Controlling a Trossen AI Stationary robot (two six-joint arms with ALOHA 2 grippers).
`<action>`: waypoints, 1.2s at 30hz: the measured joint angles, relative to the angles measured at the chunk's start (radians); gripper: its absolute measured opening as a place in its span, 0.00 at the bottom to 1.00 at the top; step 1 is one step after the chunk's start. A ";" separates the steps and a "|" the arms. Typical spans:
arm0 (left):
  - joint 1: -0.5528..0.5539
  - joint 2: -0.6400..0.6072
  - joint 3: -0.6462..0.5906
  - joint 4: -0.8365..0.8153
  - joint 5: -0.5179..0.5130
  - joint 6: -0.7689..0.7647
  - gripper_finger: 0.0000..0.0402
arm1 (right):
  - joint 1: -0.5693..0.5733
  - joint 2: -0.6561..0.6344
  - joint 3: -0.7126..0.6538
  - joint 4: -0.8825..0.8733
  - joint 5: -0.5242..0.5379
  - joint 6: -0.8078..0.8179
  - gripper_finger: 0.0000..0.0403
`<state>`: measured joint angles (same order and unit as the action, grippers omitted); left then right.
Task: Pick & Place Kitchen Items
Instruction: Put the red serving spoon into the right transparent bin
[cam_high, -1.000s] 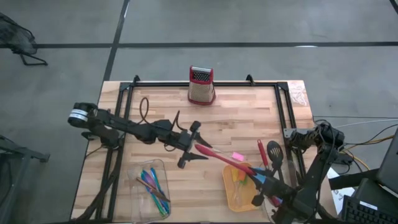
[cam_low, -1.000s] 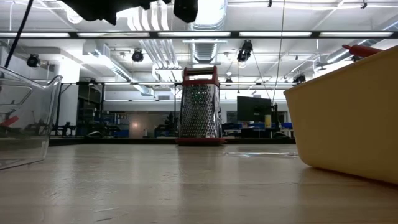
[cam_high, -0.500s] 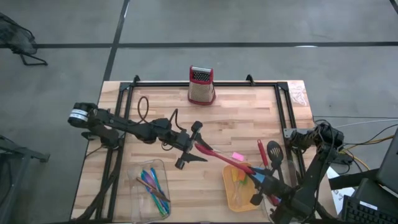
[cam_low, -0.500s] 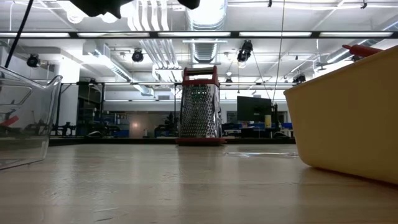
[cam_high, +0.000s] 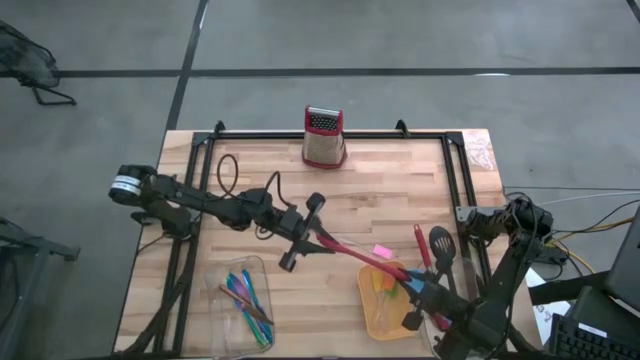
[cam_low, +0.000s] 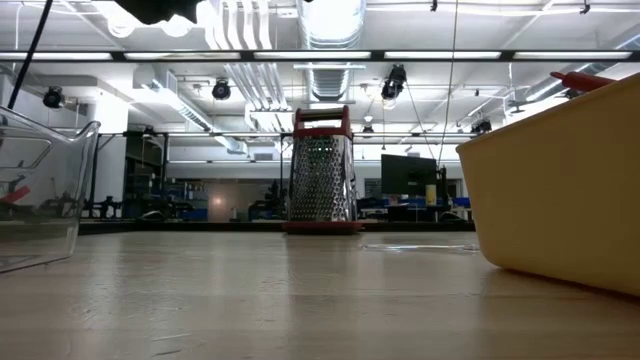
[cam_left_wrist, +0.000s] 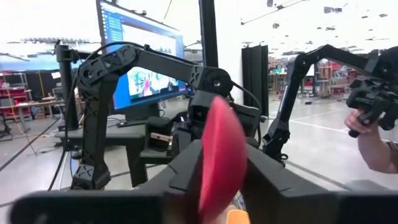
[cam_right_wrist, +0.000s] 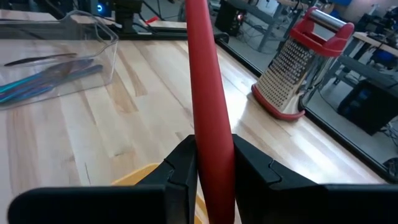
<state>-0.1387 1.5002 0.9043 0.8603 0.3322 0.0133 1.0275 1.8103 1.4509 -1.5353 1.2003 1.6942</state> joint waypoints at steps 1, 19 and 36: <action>0.000 0.000 0.000 -0.002 0.002 0.001 0.21 | 0.000 0.000 0.000 0.002 0.000 -0.001 0.16; 0.005 -0.001 0.009 -0.084 -0.063 0.020 0.08 | -0.011 -0.014 0.067 -0.004 -0.068 -0.177 0.48; 0.004 -0.001 0.085 -0.227 -0.073 0.016 0.08 | -0.222 -0.017 0.227 0.043 -0.080 -0.540 0.52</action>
<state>-0.1345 1.4990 0.9890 0.6334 0.2596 0.0291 0.8056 1.7935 1.6777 -1.4925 1.1200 1.1538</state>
